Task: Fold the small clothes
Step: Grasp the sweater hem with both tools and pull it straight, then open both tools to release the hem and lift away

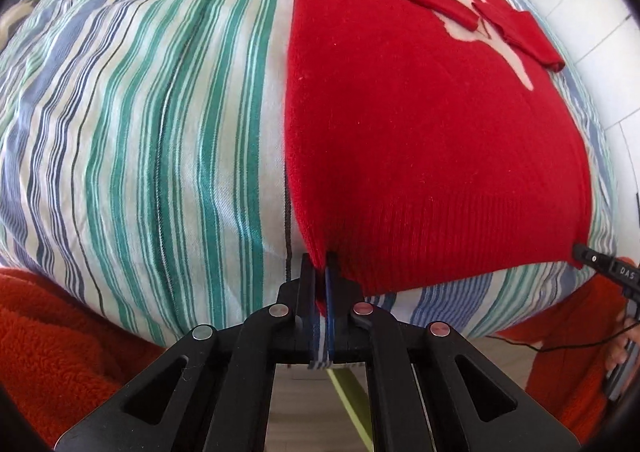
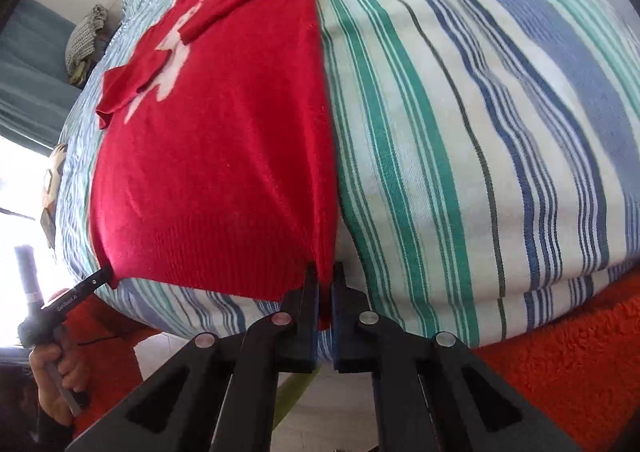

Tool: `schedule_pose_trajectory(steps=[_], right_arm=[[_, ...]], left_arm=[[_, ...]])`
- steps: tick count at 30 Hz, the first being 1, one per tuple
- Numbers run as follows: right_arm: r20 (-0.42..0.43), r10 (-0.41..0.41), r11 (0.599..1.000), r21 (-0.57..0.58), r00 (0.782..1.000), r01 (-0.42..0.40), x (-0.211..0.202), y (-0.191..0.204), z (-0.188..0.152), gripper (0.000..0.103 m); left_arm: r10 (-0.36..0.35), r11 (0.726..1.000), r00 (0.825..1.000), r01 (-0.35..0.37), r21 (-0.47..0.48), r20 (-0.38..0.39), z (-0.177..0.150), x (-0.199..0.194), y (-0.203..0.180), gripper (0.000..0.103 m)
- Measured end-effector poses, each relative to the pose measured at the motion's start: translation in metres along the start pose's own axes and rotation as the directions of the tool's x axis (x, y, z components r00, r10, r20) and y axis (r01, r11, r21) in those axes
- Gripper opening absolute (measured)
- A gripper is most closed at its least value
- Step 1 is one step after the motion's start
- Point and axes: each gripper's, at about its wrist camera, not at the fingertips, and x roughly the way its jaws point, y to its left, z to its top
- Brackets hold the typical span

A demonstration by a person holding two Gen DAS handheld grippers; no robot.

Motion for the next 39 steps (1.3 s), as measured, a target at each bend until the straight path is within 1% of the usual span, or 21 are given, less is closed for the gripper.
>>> schedule_pose_trajectory(steps=[2,4,8,11,17,20,27,33,39], right_arm=[[0.010,-0.014,1.000,-0.003,1.000,0.014,0.004,0.000,0.004,0.003],[0.018,-0.024,1.000,-0.018,1.000,0.024,0.004,0.003,0.002,0.003],[0.031,0.006,1.000,0.005,1.000,-0.006,0.005,-0.001,0.001,0.003],[0.039,-0.001,1.000,-0.002,0.999,0.001,0.005,0.002,-0.001,0.003],[0.047,-0.005,1.000,0.004,0.999,0.005,0.004,0.000,-0.003,0.002],[0.049,-0.003,1.000,0.007,0.999,0.003,0.004,-0.001,-0.004,0.002],[0.054,0.017,0.999,0.027,0.998,-0.019,0.002,-0.006,-0.004,0.003],[0.056,0.028,0.999,0.037,0.998,-0.030,0.001,-0.008,-0.005,0.003],[0.057,0.051,0.996,0.071,0.997,-0.055,-0.004,-0.012,-0.006,0.007]], left_arm=[[0.026,1.000,1.000,-0.026,0.013,0.004,-0.001,0.001,-0.005,0.002],[0.030,0.999,0.999,-0.031,0.019,0.011,0.000,0.003,-0.010,0.002],[0.040,0.999,0.999,-0.040,0.020,0.020,-0.004,0.003,-0.011,0.003],[0.052,0.998,0.998,-0.053,0.031,0.032,-0.007,0.002,-0.016,0.003],[0.037,0.999,0.999,-0.037,0.014,0.030,-0.010,0.002,-0.017,0.003],[0.035,0.999,0.999,-0.035,0.011,0.030,-0.012,0.000,-0.007,0.004],[0.045,0.999,0.998,-0.046,0.023,0.038,-0.014,-0.002,-0.010,0.004],[0.064,0.997,0.997,-0.066,0.040,0.050,-0.015,-0.001,-0.020,0.005],[0.054,0.998,0.997,-0.056,0.035,0.052,-0.018,-0.003,-0.022,0.005]])
